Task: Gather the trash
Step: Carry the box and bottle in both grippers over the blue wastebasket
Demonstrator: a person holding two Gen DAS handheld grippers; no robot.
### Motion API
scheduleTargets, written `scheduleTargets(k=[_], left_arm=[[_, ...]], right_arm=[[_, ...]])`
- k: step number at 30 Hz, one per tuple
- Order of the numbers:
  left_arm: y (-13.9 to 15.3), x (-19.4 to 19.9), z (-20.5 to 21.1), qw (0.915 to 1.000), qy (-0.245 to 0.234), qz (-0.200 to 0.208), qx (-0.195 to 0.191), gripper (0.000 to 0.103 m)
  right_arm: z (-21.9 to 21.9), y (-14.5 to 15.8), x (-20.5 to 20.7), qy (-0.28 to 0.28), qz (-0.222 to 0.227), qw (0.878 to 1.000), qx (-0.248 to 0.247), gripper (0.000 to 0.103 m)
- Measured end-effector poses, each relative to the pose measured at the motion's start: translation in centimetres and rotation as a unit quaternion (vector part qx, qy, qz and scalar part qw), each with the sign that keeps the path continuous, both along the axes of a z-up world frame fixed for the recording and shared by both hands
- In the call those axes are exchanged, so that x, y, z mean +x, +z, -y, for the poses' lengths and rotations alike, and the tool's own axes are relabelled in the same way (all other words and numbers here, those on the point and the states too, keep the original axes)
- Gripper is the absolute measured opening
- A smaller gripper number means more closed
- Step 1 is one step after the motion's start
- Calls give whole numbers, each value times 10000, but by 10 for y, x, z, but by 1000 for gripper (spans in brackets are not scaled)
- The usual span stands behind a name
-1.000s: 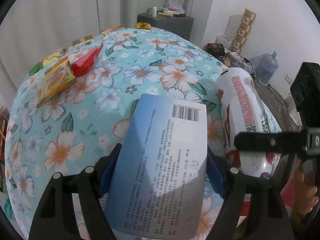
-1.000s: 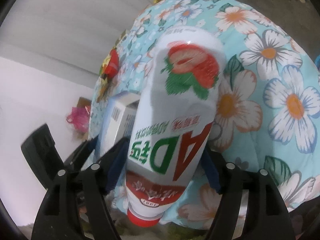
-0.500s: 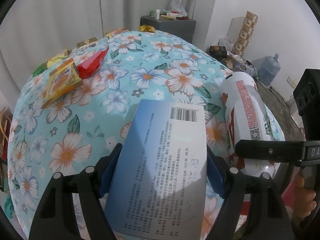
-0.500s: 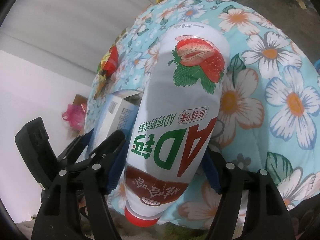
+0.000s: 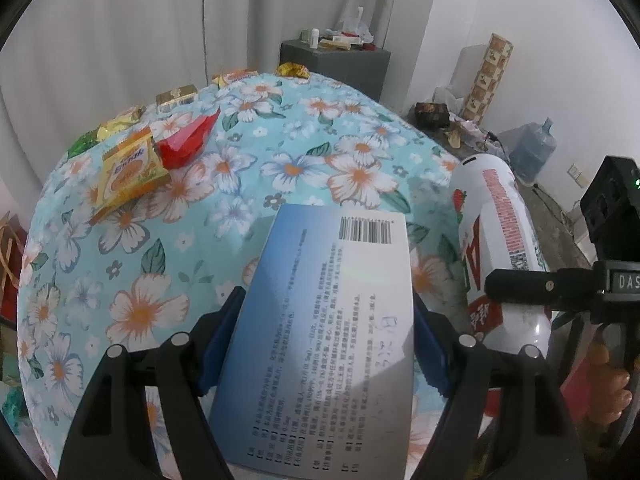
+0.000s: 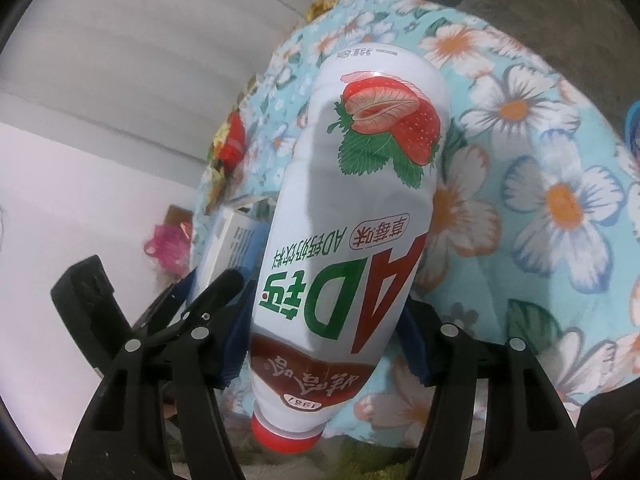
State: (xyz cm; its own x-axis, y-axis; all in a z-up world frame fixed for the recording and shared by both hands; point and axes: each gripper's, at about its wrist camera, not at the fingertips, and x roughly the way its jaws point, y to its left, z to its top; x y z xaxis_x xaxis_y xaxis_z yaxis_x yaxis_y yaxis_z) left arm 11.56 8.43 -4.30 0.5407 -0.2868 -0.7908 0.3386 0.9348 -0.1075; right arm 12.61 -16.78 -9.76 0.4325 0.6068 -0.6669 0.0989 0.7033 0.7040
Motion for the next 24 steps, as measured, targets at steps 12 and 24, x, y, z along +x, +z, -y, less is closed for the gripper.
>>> scheduleTargets(k=[12, 24], left_arm=[[34, 18, 53, 9977, -592, 64, -322, 75], [48, 54, 240, 9722, -2164, -595, -662, 75]], right_arm=[[73, 18, -30, -782, 453, 9948, 460, 59], [214, -4, -103, -2511, 616, 9614, 947, 60]])
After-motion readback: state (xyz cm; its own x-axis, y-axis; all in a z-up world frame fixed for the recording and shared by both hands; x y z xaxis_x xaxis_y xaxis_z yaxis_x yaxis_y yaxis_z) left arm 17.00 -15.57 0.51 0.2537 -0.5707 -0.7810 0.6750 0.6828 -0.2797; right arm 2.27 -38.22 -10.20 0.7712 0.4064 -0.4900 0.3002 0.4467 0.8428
